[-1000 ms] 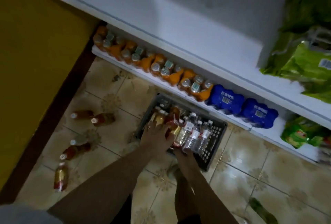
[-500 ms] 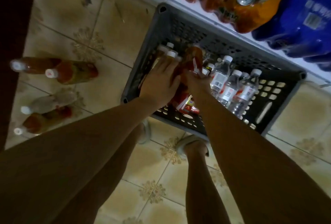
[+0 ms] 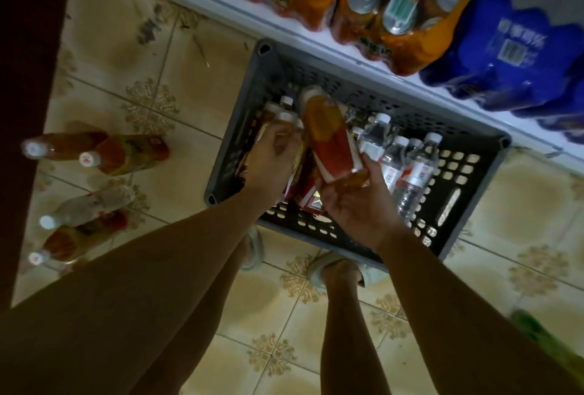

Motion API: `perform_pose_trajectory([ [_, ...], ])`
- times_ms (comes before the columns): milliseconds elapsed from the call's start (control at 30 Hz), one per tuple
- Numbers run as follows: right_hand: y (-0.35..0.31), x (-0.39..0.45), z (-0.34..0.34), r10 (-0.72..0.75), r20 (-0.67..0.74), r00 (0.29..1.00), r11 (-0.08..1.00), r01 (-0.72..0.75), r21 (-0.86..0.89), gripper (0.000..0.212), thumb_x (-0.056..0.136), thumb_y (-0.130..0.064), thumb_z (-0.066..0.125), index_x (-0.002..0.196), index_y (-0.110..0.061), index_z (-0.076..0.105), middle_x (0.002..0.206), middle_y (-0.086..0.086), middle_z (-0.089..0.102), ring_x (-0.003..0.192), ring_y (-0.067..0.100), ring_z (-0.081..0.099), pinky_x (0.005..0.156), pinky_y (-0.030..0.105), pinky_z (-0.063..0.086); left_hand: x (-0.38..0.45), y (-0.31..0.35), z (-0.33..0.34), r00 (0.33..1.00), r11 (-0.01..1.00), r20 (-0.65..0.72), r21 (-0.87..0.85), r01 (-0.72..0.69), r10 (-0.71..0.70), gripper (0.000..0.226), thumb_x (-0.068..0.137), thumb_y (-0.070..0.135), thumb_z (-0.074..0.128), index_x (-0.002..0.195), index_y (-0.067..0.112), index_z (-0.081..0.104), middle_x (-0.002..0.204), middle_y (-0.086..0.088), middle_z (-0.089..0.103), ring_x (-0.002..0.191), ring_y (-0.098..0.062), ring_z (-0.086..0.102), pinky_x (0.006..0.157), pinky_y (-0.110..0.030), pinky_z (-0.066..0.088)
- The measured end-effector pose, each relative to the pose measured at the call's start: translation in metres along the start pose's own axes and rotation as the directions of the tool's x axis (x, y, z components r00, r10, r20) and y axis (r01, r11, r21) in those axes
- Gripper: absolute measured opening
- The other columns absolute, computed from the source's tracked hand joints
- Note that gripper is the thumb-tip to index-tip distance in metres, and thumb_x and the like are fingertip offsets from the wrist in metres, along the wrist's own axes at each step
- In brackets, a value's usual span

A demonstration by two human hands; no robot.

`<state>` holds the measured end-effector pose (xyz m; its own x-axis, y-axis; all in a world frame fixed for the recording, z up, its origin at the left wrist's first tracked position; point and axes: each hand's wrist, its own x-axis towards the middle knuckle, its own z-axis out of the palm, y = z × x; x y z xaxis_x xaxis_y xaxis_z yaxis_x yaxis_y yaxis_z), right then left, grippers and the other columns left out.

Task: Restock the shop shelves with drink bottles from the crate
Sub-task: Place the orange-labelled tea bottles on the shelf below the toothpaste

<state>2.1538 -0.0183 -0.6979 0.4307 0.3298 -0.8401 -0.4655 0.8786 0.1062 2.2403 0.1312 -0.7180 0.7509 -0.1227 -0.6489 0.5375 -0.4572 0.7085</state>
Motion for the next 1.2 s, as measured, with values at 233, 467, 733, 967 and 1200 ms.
perform_pose_trajectory([
  [233, 0.042, -0.026, -0.002, 0.024, 0.248, 0.968, 0.996, -0.044, 0.078, 0.073, 0.081, -0.059, 0.065, 0.128, -0.003, 0.057, 0.098, 0.014, 0.065, 0.071, 0.012, 0.063, 0.060, 0.018, 0.055, -0.007, 0.042, 0.020, 0.793, 0.640, 0.554, -0.517, 0.567, -0.255, 0.092, 0.077, 0.083, 0.045, 0.134, 0.012, 0.058, 0.116, -0.015, 0.068, 0.109, -0.032, 0.064, 0.098, -0.045, 0.051],
  [467, 0.023, 0.005, 0.006, 0.077, -0.142, 0.987, 0.932, -0.122, -0.342, 0.061, 0.095, -0.053, 0.047, 0.127, -0.002, 0.058, 0.117, 0.021, 0.069, 0.104, 0.031, 0.070, 0.082, 0.041, 0.060, 0.007, 0.027, -0.008, 0.840, 0.720, 0.365, -0.441, 0.535, -0.400, 0.088, 0.079, 0.083, 0.046, 0.138, 0.019, 0.054, 0.120, -0.014, 0.069, 0.104, -0.029, 0.070, 0.091, -0.044, 0.056],
  [733, 0.036, 0.055, 0.014, -0.435, -0.335, 0.836, 0.544, -0.053, -0.837, 0.054, 0.083, -0.068, 0.058, 0.099, -0.017, 0.066, 0.094, 0.006, 0.073, 0.090, 0.030, 0.071, 0.083, 0.046, 0.058, 0.015, 0.023, -0.044, 0.863, 0.824, 0.335, -0.304, 0.479, -0.378, 0.057, 0.095, 0.059, 0.045, 0.129, 0.017, 0.064, 0.112, -0.012, 0.072, 0.103, -0.028, 0.069, 0.085, -0.037, 0.056],
  [967, 0.062, 0.110, 0.042, -0.465, -0.320, 0.826, 0.398, -0.128, -0.908, 0.075, 0.097, -0.035, 0.056, 0.153, -0.006, 0.016, 0.151, 0.022, 0.036, 0.135, 0.041, 0.042, 0.108, 0.048, 0.038, 0.017, 0.018, -0.066, 0.839, 0.814, 0.399, -0.297, 0.499, -0.369, 0.051, 0.095, 0.054, 0.048, 0.121, 0.015, 0.066, 0.112, -0.012, 0.073, 0.097, -0.026, 0.071, 0.086, -0.038, 0.060],
  [1200, 0.053, 0.121, 0.047, -0.473, -0.304, 0.827, 0.358, -0.135, -0.924, 0.065, 0.092, -0.042, 0.063, 0.143, -0.010, 0.038, 0.137, 0.014, 0.054, 0.124, 0.035, 0.055, 0.101, 0.043, 0.044, 0.020, 0.021, -0.085, 0.816, 0.833, 0.440, -0.226, 0.505, -0.376, 0.038, 0.098, 0.050, 0.046, 0.109, 0.018, 0.064, 0.084, -0.002, 0.076, 0.073, -0.016, 0.074, 0.066, -0.028, 0.062],
])
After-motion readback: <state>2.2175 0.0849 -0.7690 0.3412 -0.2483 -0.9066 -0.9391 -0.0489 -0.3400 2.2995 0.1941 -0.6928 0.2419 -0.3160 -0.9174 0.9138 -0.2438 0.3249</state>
